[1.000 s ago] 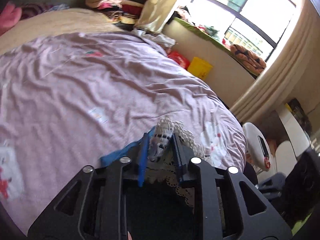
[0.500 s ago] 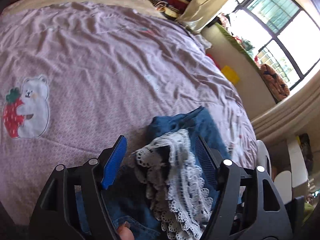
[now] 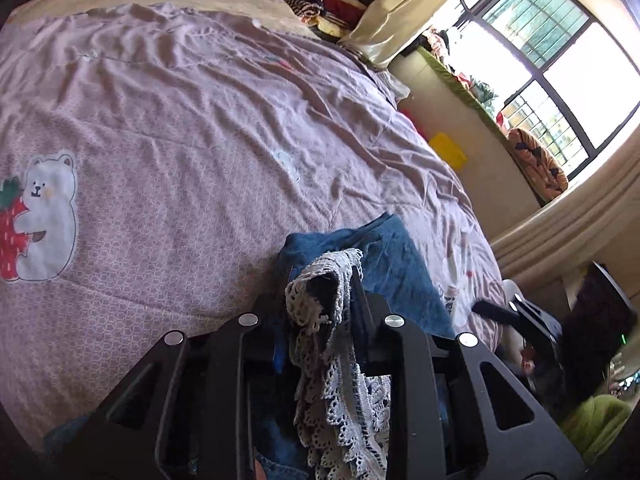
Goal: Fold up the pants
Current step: 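Fold the lace cuffs toward the waistband with both tools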
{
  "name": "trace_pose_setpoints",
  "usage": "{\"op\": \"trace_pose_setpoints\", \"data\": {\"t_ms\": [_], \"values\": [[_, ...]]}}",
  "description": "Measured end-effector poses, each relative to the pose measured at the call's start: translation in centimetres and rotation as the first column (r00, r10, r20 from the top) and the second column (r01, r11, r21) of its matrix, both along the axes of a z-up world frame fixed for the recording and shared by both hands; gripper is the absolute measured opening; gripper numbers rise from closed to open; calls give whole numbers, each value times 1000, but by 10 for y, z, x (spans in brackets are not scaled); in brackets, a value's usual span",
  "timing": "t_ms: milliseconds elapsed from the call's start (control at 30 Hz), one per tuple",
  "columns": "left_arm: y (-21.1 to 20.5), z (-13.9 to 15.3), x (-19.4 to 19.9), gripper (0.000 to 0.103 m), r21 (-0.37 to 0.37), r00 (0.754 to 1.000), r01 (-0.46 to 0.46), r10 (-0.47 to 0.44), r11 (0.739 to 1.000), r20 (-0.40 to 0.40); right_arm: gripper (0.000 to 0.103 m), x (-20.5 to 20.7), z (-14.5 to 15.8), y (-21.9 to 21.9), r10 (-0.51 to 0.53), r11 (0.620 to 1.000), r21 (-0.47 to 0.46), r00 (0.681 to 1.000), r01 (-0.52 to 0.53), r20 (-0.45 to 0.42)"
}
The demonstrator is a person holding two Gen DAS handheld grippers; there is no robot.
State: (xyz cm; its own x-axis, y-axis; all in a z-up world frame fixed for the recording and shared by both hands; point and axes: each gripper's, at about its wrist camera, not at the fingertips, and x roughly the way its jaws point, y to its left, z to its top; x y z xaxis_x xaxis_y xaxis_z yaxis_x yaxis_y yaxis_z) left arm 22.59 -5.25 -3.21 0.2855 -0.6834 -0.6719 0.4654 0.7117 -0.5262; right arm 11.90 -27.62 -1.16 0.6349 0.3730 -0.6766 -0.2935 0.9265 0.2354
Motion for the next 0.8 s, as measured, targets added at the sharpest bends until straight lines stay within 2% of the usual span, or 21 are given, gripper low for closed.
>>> {"op": "trace_pose_setpoints", "data": {"t_ms": [67, 133, 267, 333, 367, 400, 433, 533, 633, 733, 800], "values": [[0, -7, 2, 17, 52, 1000, -19, 19, 998, -1, 70, 19, -7, -11, -31, 999, 16, 999, 31, -29], [-2, -17, 2, 18, 99, 1000, -29, 30, 995, -9, 70, 48, -17, -18, -22, 998, 64, 995, 29, -98], [4, -19, 0, 21, 44, 999, -38, 39, 998, -18, 70, 91, -37, -24, -26, 990, 130, 980, 53, -200], [3, -19, -1, 23, 47, 999, -36, 37, 998, -13, 68, 103, -43, -24, -4, 981, 187, 970, 51, -243], [3, -18, -2, 24, 52, 999, -36, 36, 998, -10, 48, 108, -45, -24, 6, 976, 212, 966, 51, -259], [2, -19, -2, 27, 57, 999, -36, 37, 998, -8, 17, 110, -46, -22, 52, 968, 249, 962, 18, -270], [1, -19, -2, 30, 56, 999, -34, 35, 998, -9, 11, 107, -43, -19, 72, 968, 251, 961, -3, -268], [-1, -21, -3, 36, 69, 999, -42, 42, 997, 1, 10, 92, -33, -19, 84, 981, 192, 972, -42, -221], [-4, -26, -4, 42, 96, 999, -52, 51, 994, 11, 10, 94, -41, -22, 70, 984, 177, 972, -30, -224], [-3, -25, -5, 42, 96, 998, -69, 69, 993, 11, 13, 95, -47, -13, 48, 992, 121, 976, -23, -213], [-2, -17, -10, 43, 111, 995, -92, 89, 989, 33, 25, 93, -43, -11, 42, 994, 108, 978, -20, -206]]}}
